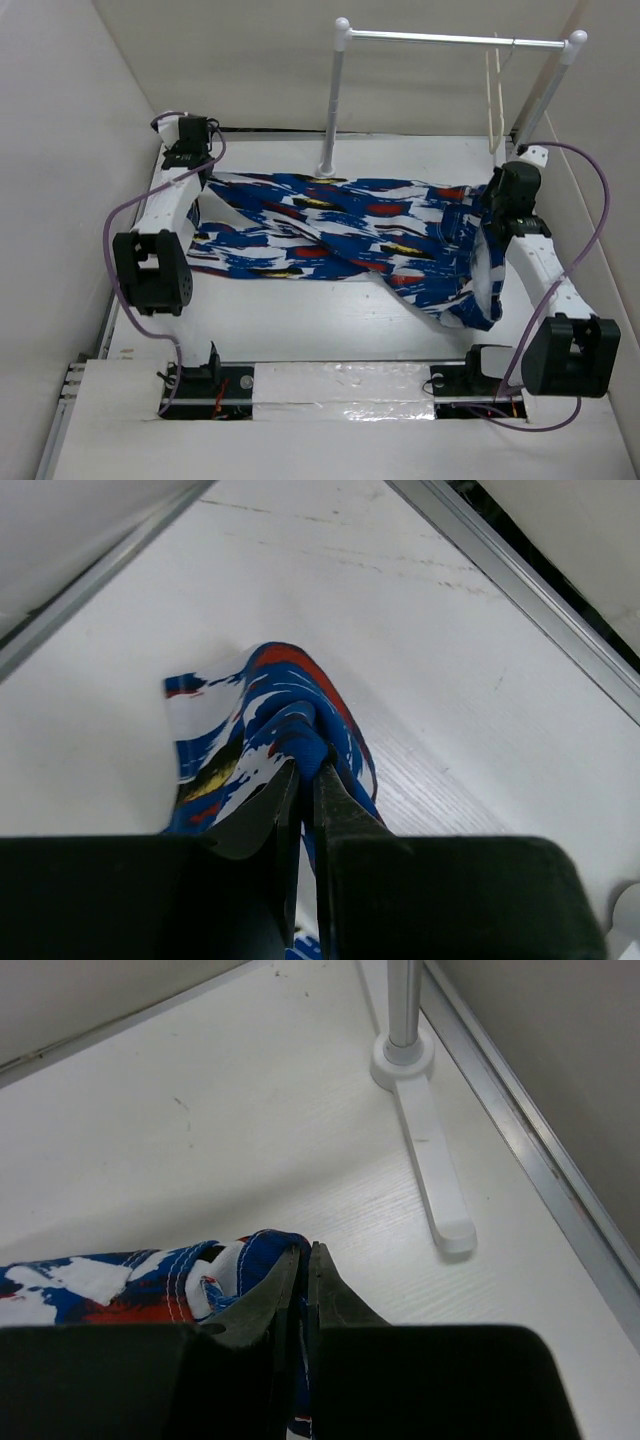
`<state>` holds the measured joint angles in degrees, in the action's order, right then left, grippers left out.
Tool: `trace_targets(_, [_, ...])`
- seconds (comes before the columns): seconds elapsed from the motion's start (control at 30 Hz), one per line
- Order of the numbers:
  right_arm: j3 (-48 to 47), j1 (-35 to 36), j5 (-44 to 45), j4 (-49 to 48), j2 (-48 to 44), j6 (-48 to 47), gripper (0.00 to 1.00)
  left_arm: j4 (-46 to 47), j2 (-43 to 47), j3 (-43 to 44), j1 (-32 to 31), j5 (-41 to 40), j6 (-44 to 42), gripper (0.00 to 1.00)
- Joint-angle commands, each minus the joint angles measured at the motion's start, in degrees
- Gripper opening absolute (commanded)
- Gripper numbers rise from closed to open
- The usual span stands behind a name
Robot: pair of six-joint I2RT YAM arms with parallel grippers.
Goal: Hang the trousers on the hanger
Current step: Flatten out the trousers at the center of the board.
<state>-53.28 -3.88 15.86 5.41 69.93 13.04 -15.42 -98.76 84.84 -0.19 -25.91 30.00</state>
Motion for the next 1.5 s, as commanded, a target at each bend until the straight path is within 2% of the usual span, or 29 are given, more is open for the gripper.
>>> trace_targets(0.0, [-6.2, -0.9, 2.4, -8.8, 3.6, 0.7, 0.0, 4.7, -3.2, 7.1, -0.8, -0.6, -1.4, 0.02])
trace_targets(0.1, [-9.8, -0.9, 3.2, -9.0, 7.3, 0.5, 0.0, 3.7, -8.8, 13.8, -0.8, 0.9, -1.3, 0.05])
trace_targets(0.13, [-11.4, -0.3, 3.5, -8.8, 9.5, 0.2, 0.01, 3.1, -11.3, 17.3, -0.8, 2.3, -2.7, 0.21])
trace_targets(0.17, [-12.2, -0.3, 3.7, -8.5, 10.3, 0.2, 0.01, 2.7, -12.7, 19.4, -0.8, 2.9, -3.5, 0.21])
trace_targets(0.2, [-12.7, -0.3, 3.8, -8.2, 11.0, 0.3, 0.11, 1.8, -14.1, 21.4, -0.8, 3.5, -4.3, 0.44])
trace_targets(0.27, [-12.9, -0.3, 3.9, -7.6, 11.5, 0.4, 0.34, -2.8, -18.3, 28.2, -0.8, 3.9, -6.7, 0.64])
trace_targets(0.3, [-12.4, 0.3, 3.9, -7.5, 11.2, 0.6, 0.54, -4.2, -19.2, 29.7, -0.8, 3.6, -7.5, 0.7])
trace_targets(0.4, [-7.7, 1.5, 3.5, -8.0, 5.8, 1.1, 0.74, -4.7, -18.4, 28.9, -0.8, 2.2, -9.4, 0.72])
trace_targets(0.5, [-1.2, 4.0, -0.7, -11.7, -3.5, 1.2, 0.79, -1.1, -12.4, 20.7, -0.8, 2.7, -9.3, 0.71])
trace_targets(0.57, [6.0, 8.1, -3.3, -15.2, -7.9, 1.3, 0.76, 1.8, -7.2, 12.2, -0.8, 3.5, -7.6, 0.62])
trace_targets(0.6, [8.0, 9.8, -3.8, -15.9, -11.7, 1.3, 0.58, 2.4, -5.7, 9.5, -1.3, 3.7, -7.1, 0.53])
trace_targets(0.63, [11.4, 11.7, -4.3, -16.6, -13.4, 1.5, 0.44, 3.0, -4.2, 6.7, -1.8, 3.5, -6.1, 0.44])
trace_targets(0.67, [13.1, 15.7, -4.6, -17.0, -14.8, 1.6, 0.27, 2.5, -2.2, 2.3, -1.8, 3.2, -5.1, 0.36])
trace_targets(0.7, [14.6, 17.7, -4.8, -18.0, -17.2, 1.4, 0.03, 1.6, -1.5, 0.5, -1.8, 2.9, -4.3, 0.2])
trace_targets(0.73, [15.8, 19.5, -4.6, -18.3, -18.1, 1.3, 0.0, 0.1, -0.7, -3.2, -1.8, 3.2, -3.5, 0.09])
trace_targets(0.77, [17.1, 23.1, -4.8, -17.9, -18.9, 1.0, 0.0, -0.8, 1.2, -5.0, -1.8, 3.2, -2.1, 0.01])
trace_targets(0.9, [19.5, 31.5, -4.0, -15.5, -23.9, -1.0, 0.0, 0.5, 8.4, -15.9, -1.8, 3.9, -2.1, 0.02])
trace_targets(0.97, [20.3, 33.9, -3.2, -15.2, -26.4, -1.4, 0.03, 2.1, 9.5, -19.8, -1.8, 4.6, -3.2, 0.2])
trace_targets(1.0, [20.4, 34.7, -3.2, -14.9, -26.9, -2.6, 0.11, 1.6, 8.7, -19.7, -1.8, 4.6, -4.1, 0.37])
trace_targets(1.07, [19.8, 36.1, -5.7, -13.0, -27.4, -3.8, 0.22, -0.8, 4.1, -17.6, -1.8, 5.2, -5.2, 0.45])
trace_targets(1.1, [19.4, 36.1, -6.6, -12.5, -27.3, -4.5, 0.31, -1.6, 2.7, -16.8, -1.8, 4.9, -5.4, 0.46])
trace_targets(1.2, [17.8, 37.5, -9.1, -10.2, -27.1, -7.4, 0.36, -3.0, -0.9, -14.9, -1.8, 1.6, -5.0, 0.45])
trace_targets(1.47, [19.4, 41.2, -13.6, -13.7, -27.7, -7.9, 0.37, -0.9, -7.9, -10.1, -1.8, -1.1, -8.2, 0.45])
